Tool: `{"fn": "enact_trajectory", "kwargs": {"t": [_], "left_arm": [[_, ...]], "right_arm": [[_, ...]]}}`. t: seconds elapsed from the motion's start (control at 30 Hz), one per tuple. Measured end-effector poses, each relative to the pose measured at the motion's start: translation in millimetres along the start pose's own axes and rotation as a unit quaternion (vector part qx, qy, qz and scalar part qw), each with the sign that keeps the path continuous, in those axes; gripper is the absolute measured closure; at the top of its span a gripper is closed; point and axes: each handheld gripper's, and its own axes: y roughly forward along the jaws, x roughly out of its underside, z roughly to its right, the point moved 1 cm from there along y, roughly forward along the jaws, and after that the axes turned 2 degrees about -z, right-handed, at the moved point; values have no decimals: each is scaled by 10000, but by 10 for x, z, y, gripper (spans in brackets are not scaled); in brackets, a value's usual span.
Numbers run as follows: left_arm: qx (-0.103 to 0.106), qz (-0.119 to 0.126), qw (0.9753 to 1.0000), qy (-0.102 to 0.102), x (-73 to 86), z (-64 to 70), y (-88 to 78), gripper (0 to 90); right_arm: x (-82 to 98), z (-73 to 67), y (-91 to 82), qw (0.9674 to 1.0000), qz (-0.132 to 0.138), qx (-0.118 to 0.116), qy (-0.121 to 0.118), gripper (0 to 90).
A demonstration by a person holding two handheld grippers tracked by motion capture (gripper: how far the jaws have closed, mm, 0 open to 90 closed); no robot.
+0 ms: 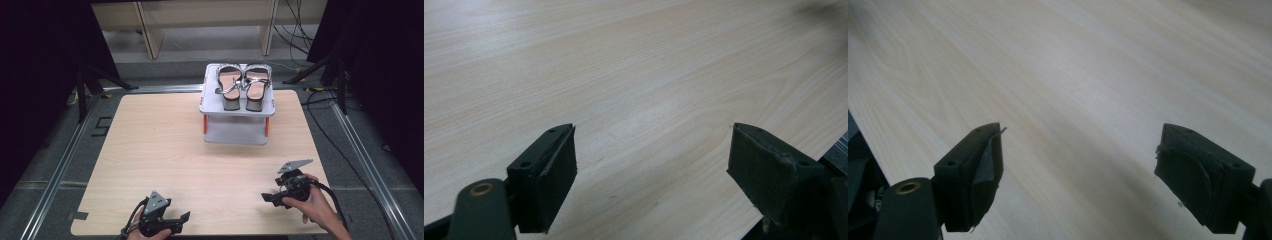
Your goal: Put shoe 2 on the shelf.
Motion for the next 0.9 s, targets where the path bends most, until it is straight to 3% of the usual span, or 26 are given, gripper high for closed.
{"fn": "enact_trajectory", "kwargs": {"t": [0.1, 0.17, 0.23, 0.37, 0.4, 0.43, 0.47, 0.5, 0.53, 0.6, 0.63, 0.67, 0.73, 0.77, 0.8, 0.83, 0.9], "left_arm": [[-45, -60, 9999, 110, -3, -11, -1, 188], [21, 3, 10000, 16, -1, 6, 3, 188], [15, -10, 10000, 26, 2, 7, 3, 188], [12, -12, 10000, 29, 4, 11, 5, 186], [11, -16, 10000, 36, 5, 11, 6, 186], [6, -70, 9999, 93, 6, 2, 1, 186], [-29, -125, 9998, 171, 5, -10, -3, 185], [-50, -144, 9998, 151, 4, -7, -5, 185], [-49, -157, 9997, 197, 3, -12, -6, 184], [-16, -128, 9999, 95, 7, 5, -3, 183], [-5, -95, 9999, 87, 9, 6, 4, 183], [-6, -100, 9999, 91, 8, 7, 4, 183], [-5, -101, 9999, 84, 9, 9, 6, 183], [-6, -103, 9999, 83, 9, 9, 6, 183], [-5, -102, 9999, 79, 10, 10, 6, 182], [-7, -101, 9999, 79, 10, 9, 6, 182], [-8, -103, 9999, 82, 10, 6, 5, 182]], "right_arm": [[66, -16, 11, 9999, -37, 117, -89, 182], [100, -45, 7, 9993, -30, 303, -235, 183], [132, -80, 4, 9998, -11, 115, -149, 199], [234, -102, 9, 10000, 23, 89, -9, 185], [254, -113, -1, 9999, -93, 120, -34, 178], [274, -133, -5, 9999, -71, 137, -53, 173], [291, -137, -11, 9995, -64, 221, -230, 172], [301, -165, -17, 9997, 24, 197, -138, 173], [318, -160, -25, 9995, 50, 230, -223, 174], [364, -199, -44, 9998, 18, 30, 183, 176], [379, -181, -27, 9999, 128, 19, 90, 178], [401, -181, -37, 9999, 1, -17, 126, 178], [424, -172, -19, 9999, 74, -49, 81, 177], [428, -195, -33, 9997, -6, -35, 228, 171], [430, -196, -17, 9996, 112, -35, 256, 169], [421, -179, -40, 9998, 13, -8, 181, 169], [421, -153, -37, 9999, 64, -1, 87, 169]]}}
